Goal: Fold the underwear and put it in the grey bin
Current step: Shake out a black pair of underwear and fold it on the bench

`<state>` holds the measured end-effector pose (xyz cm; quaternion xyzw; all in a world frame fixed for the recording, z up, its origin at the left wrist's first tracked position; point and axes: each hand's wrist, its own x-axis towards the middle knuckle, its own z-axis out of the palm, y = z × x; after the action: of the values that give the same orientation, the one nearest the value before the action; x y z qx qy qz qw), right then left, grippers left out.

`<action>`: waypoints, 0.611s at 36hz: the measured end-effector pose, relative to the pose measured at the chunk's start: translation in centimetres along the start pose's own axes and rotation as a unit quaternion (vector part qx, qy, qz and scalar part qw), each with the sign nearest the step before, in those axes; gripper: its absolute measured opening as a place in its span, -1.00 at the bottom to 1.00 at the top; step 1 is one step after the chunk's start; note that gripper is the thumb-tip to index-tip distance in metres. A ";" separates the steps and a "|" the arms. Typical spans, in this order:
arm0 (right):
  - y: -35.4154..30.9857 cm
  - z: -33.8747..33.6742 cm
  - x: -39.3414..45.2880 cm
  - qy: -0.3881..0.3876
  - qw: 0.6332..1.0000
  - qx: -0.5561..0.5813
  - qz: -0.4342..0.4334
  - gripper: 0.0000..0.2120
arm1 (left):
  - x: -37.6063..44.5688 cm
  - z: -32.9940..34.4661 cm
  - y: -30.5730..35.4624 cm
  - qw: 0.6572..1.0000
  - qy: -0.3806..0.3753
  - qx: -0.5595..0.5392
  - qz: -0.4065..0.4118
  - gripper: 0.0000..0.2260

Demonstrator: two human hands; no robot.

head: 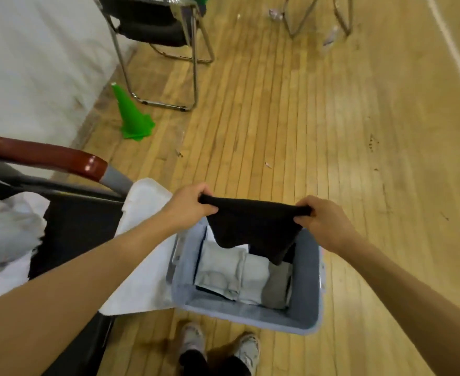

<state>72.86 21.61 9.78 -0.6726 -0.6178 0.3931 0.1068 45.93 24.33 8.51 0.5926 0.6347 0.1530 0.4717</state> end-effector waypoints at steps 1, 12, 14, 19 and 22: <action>2.5 1.8 1.3 -0.003 1.000 0.005 0.012 -0.88 | 1.6 1.9 -1.9 1.000 -0.009 -0.002 -0.006 -0.79; 17.7 20.9 5.8 -0.087 0.990 0.040 0.108 -0.84 | 6.9 13.4 -20.8 0.993 -0.070 0.045 -0.087 -0.73; 18.9 23.8 6.0 -0.093 0.988 0.045 0.111 -0.83 | 7.2 14.4 -23.4 0.991 -0.069 0.054 -0.097 -0.74; 21.8 30.0 10.3 -0.071 0.990 0.040 0.113 -0.86 | 10.7 16.9 -28.9 0.991 -0.034 0.062 -0.113 -0.75; 22.3 31.3 13.3 -0.057 0.990 0.049 0.117 -0.85 | 13.4 17.8 -30.1 0.988 0.010 0.115 -0.101 -0.87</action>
<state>67.90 18.27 -30.40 -0.7108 -0.5199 0.4703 0.0568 43.52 22.33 -28.84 0.5744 0.7094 0.0365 0.4068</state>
